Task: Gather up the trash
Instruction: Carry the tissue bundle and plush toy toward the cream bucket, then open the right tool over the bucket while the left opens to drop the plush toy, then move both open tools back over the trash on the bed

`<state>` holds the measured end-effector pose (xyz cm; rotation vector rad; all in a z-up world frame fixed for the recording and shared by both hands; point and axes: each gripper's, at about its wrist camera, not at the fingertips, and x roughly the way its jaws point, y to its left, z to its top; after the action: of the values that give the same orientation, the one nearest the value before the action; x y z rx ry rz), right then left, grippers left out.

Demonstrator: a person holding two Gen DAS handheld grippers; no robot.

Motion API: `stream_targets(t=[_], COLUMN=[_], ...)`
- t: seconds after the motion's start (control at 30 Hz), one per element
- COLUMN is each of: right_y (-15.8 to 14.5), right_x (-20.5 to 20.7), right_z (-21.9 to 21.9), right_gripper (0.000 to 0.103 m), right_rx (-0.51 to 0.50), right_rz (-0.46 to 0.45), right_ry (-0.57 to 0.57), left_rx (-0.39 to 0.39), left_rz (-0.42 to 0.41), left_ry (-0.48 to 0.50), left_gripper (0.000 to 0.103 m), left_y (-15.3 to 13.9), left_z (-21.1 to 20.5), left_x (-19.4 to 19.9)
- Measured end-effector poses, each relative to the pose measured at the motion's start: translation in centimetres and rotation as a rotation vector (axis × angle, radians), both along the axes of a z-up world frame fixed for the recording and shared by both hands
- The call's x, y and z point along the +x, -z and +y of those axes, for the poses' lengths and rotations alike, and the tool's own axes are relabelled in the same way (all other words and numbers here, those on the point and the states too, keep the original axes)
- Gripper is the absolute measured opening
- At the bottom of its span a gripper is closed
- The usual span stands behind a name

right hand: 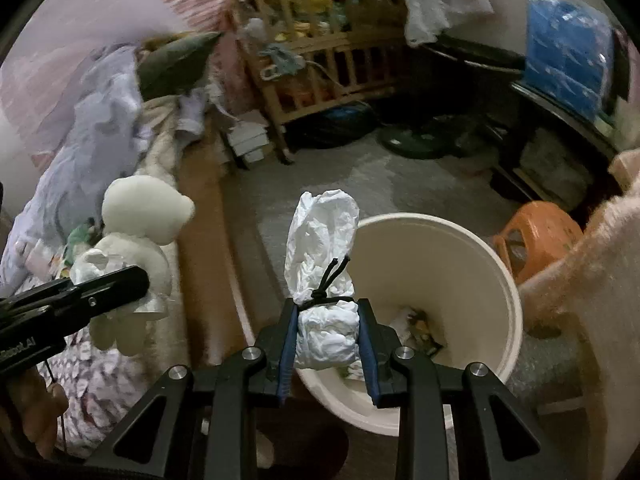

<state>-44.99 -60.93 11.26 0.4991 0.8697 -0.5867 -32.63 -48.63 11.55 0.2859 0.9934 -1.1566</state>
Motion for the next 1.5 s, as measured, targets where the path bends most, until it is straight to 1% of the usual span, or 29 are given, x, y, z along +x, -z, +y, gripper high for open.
stream_targets(t=[0.2,0.4,0.43,0.5,0.53,0.57,0.67,0.73,0.9,1.0,1.03,1.2,1.5], right_y=[1.1,1.8,1.9,2.1,2.2,2.2,2.4,2.3,2.0,2.0,2.0,1.5,0.5], right_x=[-1.5,-1.8,-1.8,-2.0,-2.0,-2.2,-2.6,-2.9,-2.6,-2.1,-1.9,-0.4,4.2], right_z=[-1.7,-2.6,-2.7,-3.1,-3.3,-3.5,-4.1,-4.3,-4.1,-3.7,-3.6,-2.0,2.4], right_gripper=[0.027,0.027,0.027,0.027,0.027,0.027,0.036,0.041,0.043,0.05,0.051,0.051,0.051], right_rx=[0.021,0.024,0.023,0.024,0.024,0.025,0.043,0.053,0.063,0.074,0.076,0.073,0.061], right_rz=[0.019,0.037,0.041,0.048,0.052,0.057,0.057,0.04,0.032,0.027,0.027,0.027,0.024], right_ry=[0.051,0.073,0.081,0.099,0.109,0.122,0.157,0.175,0.172,0.162,0.159,0.113,-0.012], left_rx=[0.012,0.015,0.012,-0.002,-0.004,-0.008,-0.03,-0.03,-0.015,-0.01,-0.009,0.003,0.032], left_rz=[0.024,0.044,0.042,0.046,0.046,0.044,0.045,0.048,0.031,0.03,0.029,-0.034,-0.091], left_ry=[0.042,0.075,0.076,0.093,0.099,0.103,0.101,0.088,0.029,-0.005,-0.019,-0.087,-0.212], left_gripper=[0.027,0.028,0.032,0.035,0.039,0.046,0.055,0.056,0.056,0.056,0.056,0.056,0.056], left_y=[0.8,1.6,1.6,1.7,1.7,1.7,1.5,1.4,1.1,1.1,1.0,0.7,0.9], left_z=[-2.5,-4.1,-4.2,-4.4,-4.4,-4.3,-3.9,-3.6,-2.0,-0.7,-0.2,2.3,7.8], left_x=[-1.0,-1.8,-1.8,-1.9,-2.0,-1.9,-1.6,-1.3,0.1,0.9,1.2,2.4,5.5])
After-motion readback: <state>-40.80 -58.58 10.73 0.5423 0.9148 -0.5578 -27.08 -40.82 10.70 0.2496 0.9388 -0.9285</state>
